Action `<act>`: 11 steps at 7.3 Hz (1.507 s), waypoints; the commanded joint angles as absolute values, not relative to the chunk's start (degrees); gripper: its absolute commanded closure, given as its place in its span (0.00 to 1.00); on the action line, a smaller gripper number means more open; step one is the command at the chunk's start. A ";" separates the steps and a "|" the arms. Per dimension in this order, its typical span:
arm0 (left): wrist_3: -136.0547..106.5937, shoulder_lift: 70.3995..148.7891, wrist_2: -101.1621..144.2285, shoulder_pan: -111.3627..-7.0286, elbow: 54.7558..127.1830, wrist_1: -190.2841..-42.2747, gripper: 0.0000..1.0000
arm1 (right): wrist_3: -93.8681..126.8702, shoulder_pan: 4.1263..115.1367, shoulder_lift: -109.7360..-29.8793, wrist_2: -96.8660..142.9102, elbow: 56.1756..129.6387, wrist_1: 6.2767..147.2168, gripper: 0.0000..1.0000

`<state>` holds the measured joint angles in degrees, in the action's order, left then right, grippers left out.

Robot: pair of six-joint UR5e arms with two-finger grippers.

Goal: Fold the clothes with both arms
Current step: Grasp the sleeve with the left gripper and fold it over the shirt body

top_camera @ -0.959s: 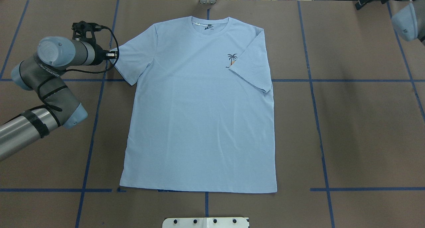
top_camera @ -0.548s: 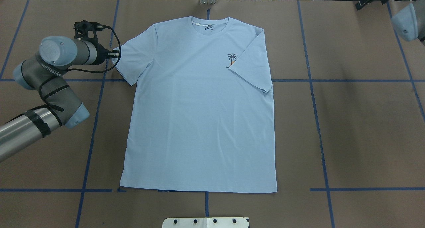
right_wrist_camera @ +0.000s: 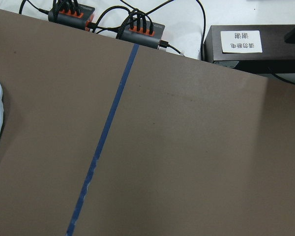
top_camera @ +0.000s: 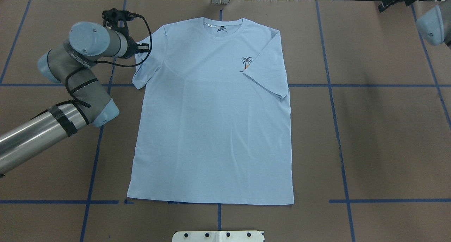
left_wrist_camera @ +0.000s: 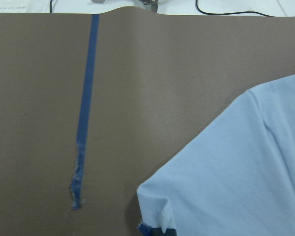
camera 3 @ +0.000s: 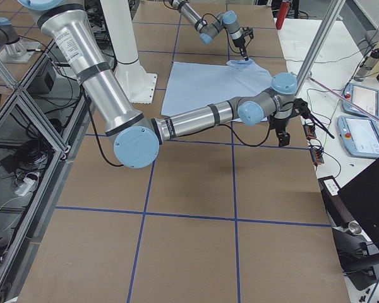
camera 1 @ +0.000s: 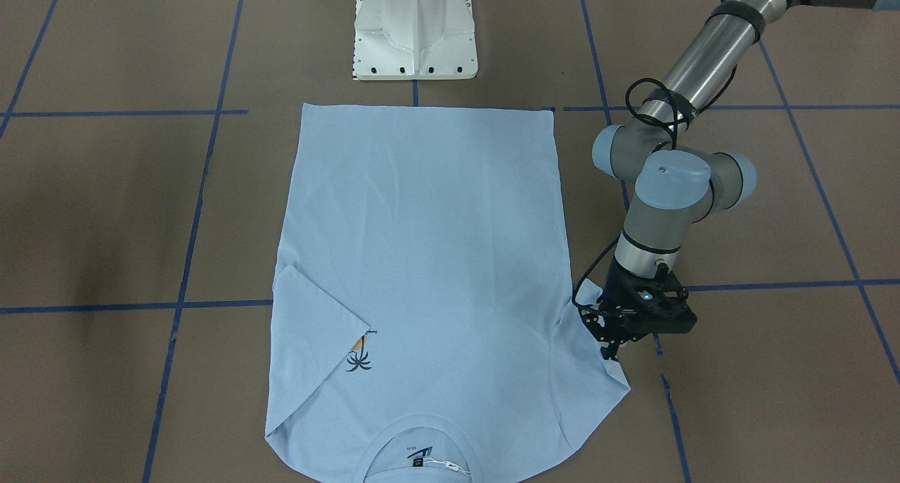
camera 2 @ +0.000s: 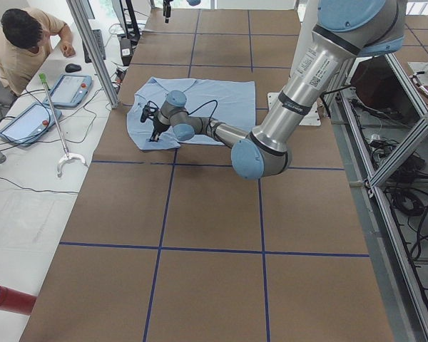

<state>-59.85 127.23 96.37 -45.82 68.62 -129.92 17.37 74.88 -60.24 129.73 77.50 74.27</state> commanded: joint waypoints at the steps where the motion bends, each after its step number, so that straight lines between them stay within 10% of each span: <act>1: -64.22 132.96 93.45 -42.12 68.47 -120.89 1.00 | 17.40 74.88 -60.29 129.73 77.52 74.27 0.00; 8: -69.35 137.11 91.93 -38.85 64.16 -120.59 1.00 | 17.40 74.79 -60.38 129.73 77.52 74.27 0.00; 9: -68.48 136.94 91.85 -38.85 63.90 -120.59 0.29 | 17.49 74.71 -60.38 129.73 77.61 74.27 0.00; 10: -64.55 136.67 91.93 -39.02 64.51 -120.50 0.00 | 17.75 74.62 -60.47 129.73 77.78 74.18 0.00; 11: -63.73 136.58 92.28 -39.11 65.47 -120.50 0.00 | 19.76 73.92 -60.56 129.73 78.65 74.18 0.00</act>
<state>-65.72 136.73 91.99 -38.98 64.60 -120.53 18.16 74.48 -60.46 129.73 77.94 74.21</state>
